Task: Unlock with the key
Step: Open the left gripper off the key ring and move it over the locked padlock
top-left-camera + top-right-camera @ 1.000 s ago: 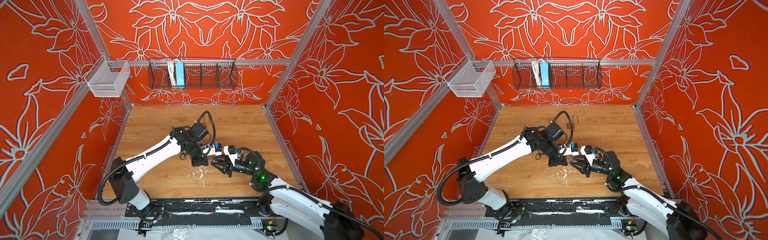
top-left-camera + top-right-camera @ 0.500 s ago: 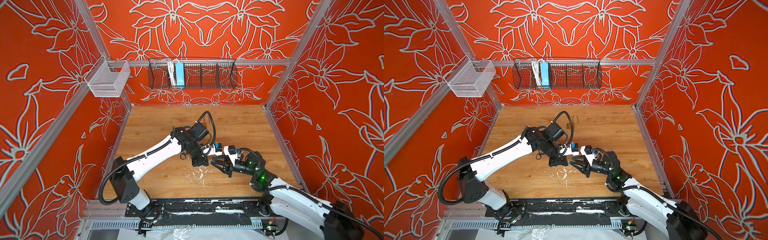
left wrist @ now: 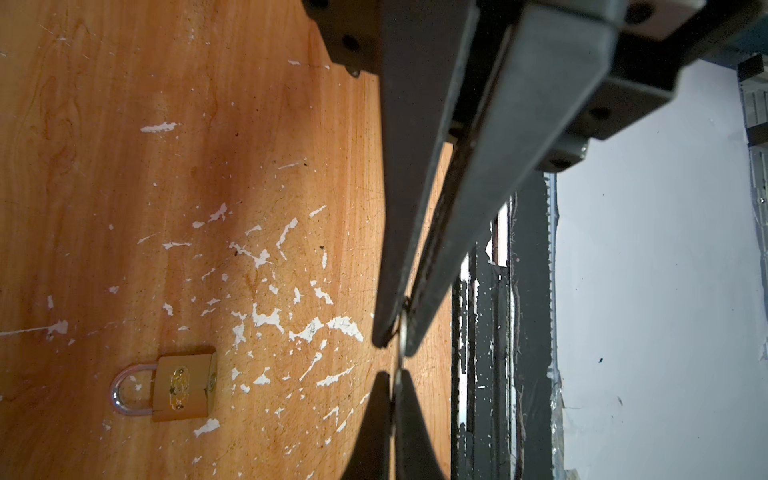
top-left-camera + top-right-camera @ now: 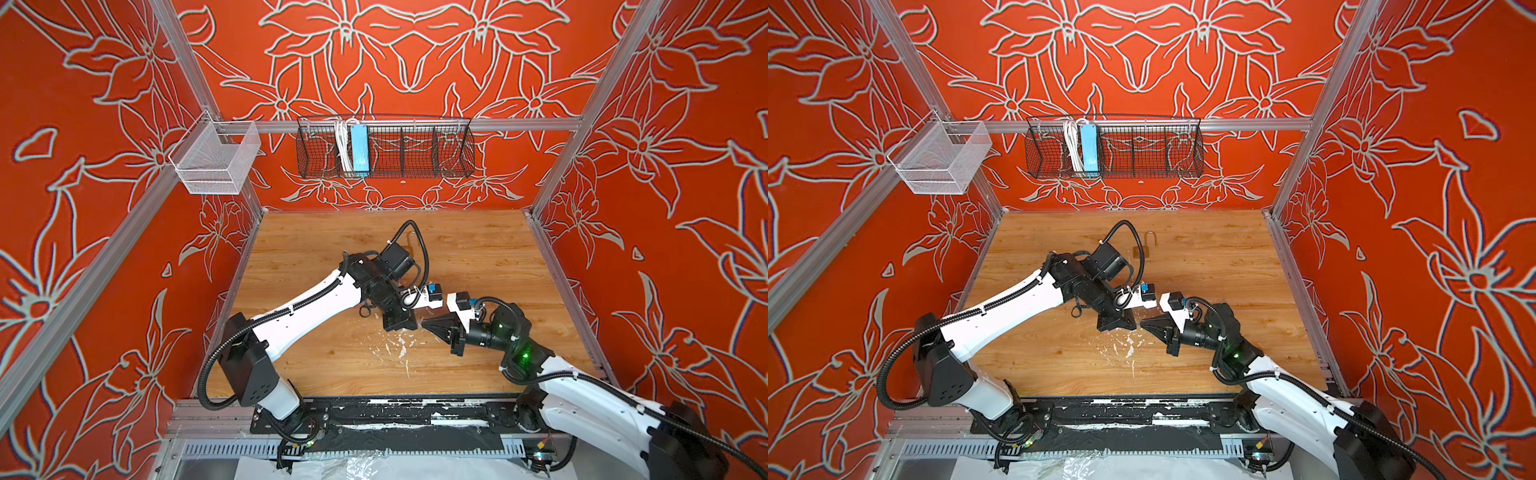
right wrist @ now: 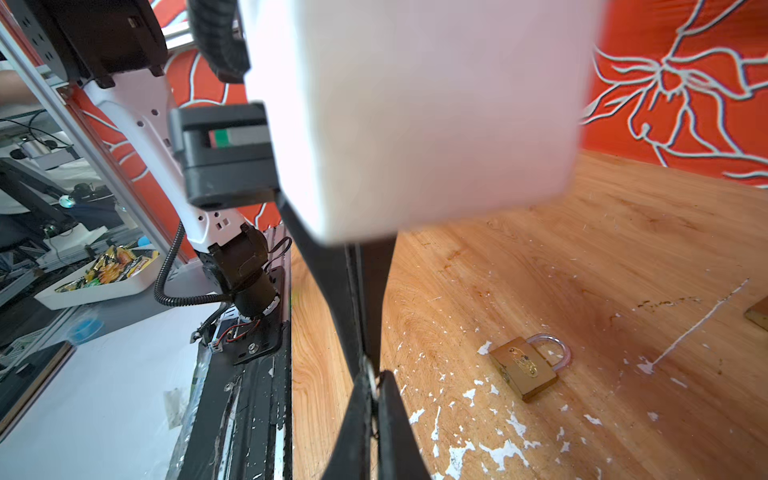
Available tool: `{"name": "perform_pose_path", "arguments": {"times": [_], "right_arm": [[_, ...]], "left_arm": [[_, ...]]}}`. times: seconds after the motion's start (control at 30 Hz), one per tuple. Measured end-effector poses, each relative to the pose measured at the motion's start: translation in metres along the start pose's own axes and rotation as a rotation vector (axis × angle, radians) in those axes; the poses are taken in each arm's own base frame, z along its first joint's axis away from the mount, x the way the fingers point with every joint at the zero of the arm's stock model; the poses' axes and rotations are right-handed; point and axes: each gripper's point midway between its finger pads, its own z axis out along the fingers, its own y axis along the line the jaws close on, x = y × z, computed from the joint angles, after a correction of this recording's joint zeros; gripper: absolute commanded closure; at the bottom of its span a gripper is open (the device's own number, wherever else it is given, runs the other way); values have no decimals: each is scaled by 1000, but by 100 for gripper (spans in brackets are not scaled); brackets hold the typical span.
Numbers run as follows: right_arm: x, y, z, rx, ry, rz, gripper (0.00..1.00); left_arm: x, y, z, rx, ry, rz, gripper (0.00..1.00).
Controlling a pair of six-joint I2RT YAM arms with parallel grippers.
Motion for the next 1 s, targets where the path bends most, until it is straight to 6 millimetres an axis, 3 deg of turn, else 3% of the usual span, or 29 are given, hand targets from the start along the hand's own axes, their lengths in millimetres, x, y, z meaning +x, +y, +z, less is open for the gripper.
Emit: {"name": "perform_pose_path", "arguments": {"times": [0.47, 0.5, 0.6, 0.83, 1.0], "right_arm": [[-17, 2, 3, -10, -41, -39, 100], [-18, 2, 3, -9, -43, -42, 100], [-14, -3, 2, 26, -34, -34, 100], [-6, -20, -9, 157, -26, -14, 100], [-6, -29, -13, 220, -29, -13, 100]], "left_arm": [[-6, 3, -22, -90, -105, 41, 100], [-6, 3, -24, -102, -115, 43, 90], [-3, 11, -30, -171, -129, 20, 76], [-3, 35, -65, -388, -205, -90, 61], [8, 44, -88, -540, -320, -237, 36]]}}
